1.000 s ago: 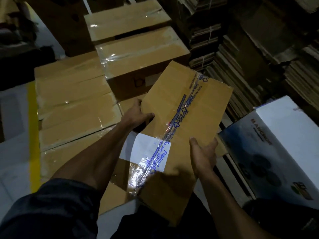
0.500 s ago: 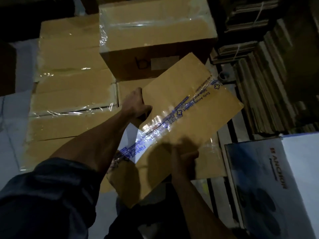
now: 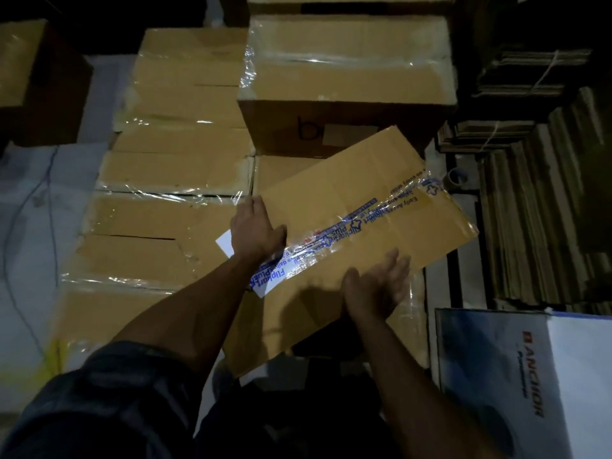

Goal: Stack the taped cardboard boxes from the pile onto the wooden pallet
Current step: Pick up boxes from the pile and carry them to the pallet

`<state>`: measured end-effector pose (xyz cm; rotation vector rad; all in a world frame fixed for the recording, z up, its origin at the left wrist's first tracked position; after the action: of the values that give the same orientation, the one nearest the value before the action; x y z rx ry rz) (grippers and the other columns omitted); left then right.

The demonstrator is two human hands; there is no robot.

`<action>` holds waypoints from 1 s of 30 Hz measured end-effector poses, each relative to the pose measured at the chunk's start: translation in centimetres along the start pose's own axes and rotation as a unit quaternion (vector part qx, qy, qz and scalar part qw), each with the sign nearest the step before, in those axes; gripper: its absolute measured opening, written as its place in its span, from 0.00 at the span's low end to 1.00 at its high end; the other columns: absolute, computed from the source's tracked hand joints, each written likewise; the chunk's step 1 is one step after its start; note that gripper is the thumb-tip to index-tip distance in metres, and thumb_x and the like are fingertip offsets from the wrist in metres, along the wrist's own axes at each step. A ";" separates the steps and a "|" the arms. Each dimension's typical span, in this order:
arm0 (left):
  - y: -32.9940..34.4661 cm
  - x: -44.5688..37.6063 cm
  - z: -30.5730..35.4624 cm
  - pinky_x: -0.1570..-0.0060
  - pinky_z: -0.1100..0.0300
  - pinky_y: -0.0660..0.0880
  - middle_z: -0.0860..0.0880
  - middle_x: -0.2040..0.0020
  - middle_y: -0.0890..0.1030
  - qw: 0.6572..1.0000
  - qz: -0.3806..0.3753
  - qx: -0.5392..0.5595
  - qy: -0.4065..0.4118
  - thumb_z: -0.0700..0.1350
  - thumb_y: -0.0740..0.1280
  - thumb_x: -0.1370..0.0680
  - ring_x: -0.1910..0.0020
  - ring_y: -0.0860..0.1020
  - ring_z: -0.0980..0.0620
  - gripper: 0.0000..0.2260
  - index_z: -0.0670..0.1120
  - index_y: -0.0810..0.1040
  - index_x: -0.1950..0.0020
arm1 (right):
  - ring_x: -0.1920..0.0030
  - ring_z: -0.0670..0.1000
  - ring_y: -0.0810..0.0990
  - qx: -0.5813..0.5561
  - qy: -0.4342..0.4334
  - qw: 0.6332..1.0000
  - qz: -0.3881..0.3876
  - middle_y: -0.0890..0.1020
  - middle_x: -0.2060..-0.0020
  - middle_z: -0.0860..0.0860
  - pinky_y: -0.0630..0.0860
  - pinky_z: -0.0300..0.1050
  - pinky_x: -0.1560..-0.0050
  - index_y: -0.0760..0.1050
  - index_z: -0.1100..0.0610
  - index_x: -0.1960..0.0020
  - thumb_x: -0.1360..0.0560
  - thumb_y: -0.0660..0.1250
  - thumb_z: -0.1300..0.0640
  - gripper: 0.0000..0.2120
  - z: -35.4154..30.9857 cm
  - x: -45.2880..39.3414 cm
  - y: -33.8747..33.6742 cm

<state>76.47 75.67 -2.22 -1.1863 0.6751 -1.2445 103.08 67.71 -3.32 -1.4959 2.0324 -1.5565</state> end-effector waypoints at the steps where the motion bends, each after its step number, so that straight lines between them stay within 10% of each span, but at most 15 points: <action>1: -0.3 1.2 -1.3 0.35 0.46 0.65 0.38 0.30 0.67 1.000 0.009 0.009 -0.028 0.55 0.69 0.26 0.32 0.65 0.39 0.33 0.37 0.65 0.30 | 0.20 0.55 0.45 0.024 -0.025 0.999 -0.014 0.45 0.19 0.55 0.44 0.55 0.22 0.44 0.55 0.19 0.24 0.66 0.49 0.43 -1.3 -0.6 -0.7; 14: 4.6 10.8 -14.6 0.43 0.43 0.75 0.36 0.37 0.74 0.852 0.040 0.303 -0.426 0.62 0.76 0.34 0.40 0.75 0.36 0.43 0.35 0.64 0.33 | 0.20 0.58 0.44 0.142 -0.139 0.980 0.000 0.48 0.20 0.58 0.41 0.56 0.22 0.43 0.58 0.19 0.27 0.69 0.36 0.51 -9.9 -15.5 -4.6; 24: 6.5 11.2 -16.2 0.60 0.53 0.75 0.36 0.48 0.81 0.782 0.035 0.397 -0.480 0.72 0.74 0.51 0.49 0.80 0.36 0.52 0.35 0.76 0.42 | 0.22 0.61 0.54 0.149 -0.100 0.983 -0.026 0.57 0.22 0.60 0.48 0.61 0.24 0.47 0.58 0.20 0.35 0.70 0.28 0.58 -8.6 -20.6 -4.7; 30: 4.4 9.3 -15.2 0.62 0.53 0.72 0.34 0.50 0.81 0.804 0.029 0.398 -0.441 0.73 0.72 0.49 0.50 0.81 0.34 0.51 0.34 0.76 0.43 | 0.26 0.63 0.60 0.128 -0.087 0.988 0.002 0.62 0.25 0.61 0.56 0.61 0.27 0.53 0.59 0.21 0.35 0.71 0.29 0.55 -8.3 -20.5 -6.1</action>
<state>66.68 61.83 -9.14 -0.8490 -0.4881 -0.6459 111.15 89.22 -3.14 -1.4719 1.6694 -1.5547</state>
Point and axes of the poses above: each hand's wrist, its own x-axis away from the middle knuckle, its own y-axis out of the palm, z = x × y, the point moved 8 cm from there along -x, towards the middle knuckle
